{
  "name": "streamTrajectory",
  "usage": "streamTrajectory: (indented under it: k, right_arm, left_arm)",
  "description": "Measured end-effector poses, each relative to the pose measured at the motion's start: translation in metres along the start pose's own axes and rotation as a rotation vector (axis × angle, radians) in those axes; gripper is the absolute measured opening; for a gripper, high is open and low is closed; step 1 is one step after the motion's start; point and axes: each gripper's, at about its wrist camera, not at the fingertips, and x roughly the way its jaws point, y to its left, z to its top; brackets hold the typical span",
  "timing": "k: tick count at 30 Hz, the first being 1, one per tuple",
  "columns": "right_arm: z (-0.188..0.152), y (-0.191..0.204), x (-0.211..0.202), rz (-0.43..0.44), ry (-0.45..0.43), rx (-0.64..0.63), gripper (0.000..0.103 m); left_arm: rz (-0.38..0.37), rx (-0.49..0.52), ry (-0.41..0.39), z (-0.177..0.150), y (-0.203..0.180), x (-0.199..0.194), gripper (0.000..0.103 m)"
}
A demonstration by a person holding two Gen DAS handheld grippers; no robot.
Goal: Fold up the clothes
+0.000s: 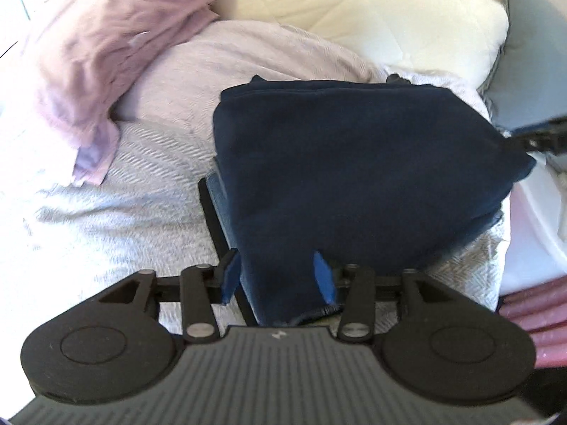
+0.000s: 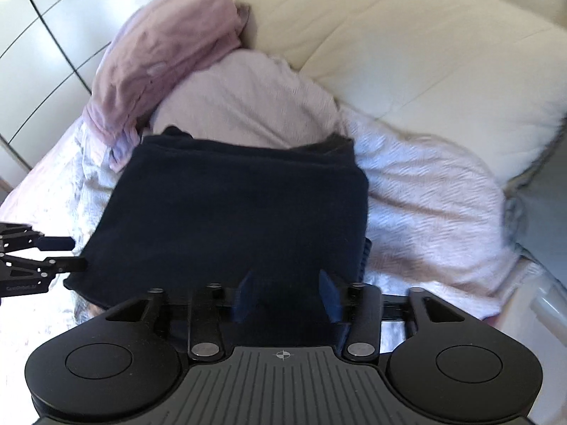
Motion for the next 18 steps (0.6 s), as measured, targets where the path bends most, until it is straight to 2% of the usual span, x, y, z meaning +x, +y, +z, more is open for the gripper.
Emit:
streamTrajectory:
  k: [1, 2, 3, 5, 7, 10, 11, 12, 14, 18]
  right_arm:
    - [-0.010, 0.003, -0.011, -0.015, -0.024, 0.007, 0.071]
    - [-0.021, 0.008, -0.022, -0.035, -0.046, 0.014, 0.073]
    - [-0.034, 0.012, -0.033, -0.057, -0.064, 0.021, 0.073]
    - [-0.066, 0.024, -0.054, -0.101, -0.084, 0.045, 0.074]
    - [-0.100, 0.042, -0.074, -0.137, -0.101, 0.084, 0.075]
    - [-0.146, 0.076, -0.097, -0.172, -0.088, 0.115, 0.075]
    - [-0.157, 0.088, -0.105, -0.175, -0.083, 0.119, 0.075]
    - [-0.164, 0.100, -0.112, -0.176, -0.082, 0.117, 0.076]
    - [-0.174, 0.122, -0.126, -0.180, -0.089, 0.104, 0.076]
    - [-0.175, 0.150, -0.149, -0.192, -0.133, 0.097, 0.081]
  left_arm:
    - [0.000, -0.010, -0.014, -0.009, -0.001, -0.007, 0.045]
    - [0.001, -0.019, -0.027, -0.019, -0.002, -0.013, 0.048]
    - [0.000, -0.029, -0.041, -0.028, -0.003, -0.020, 0.051]
    - [-0.014, -0.059, -0.071, -0.051, -0.003, -0.037, 0.065]
    - [-0.024, -0.062, -0.077, -0.072, -0.003, -0.058, 0.069]
    - [-0.023, -0.063, -0.070, -0.099, -0.005, -0.090, 0.088]
    - [-0.020, -0.059, -0.068, -0.106, -0.006, -0.100, 0.090]
    - [-0.023, -0.059, -0.067, -0.112, -0.007, -0.110, 0.091]
    - [-0.034, -0.066, -0.069, -0.122, -0.009, -0.126, 0.098]
    - [-0.033, -0.049, -0.111, -0.130, -0.022, -0.154, 0.099]
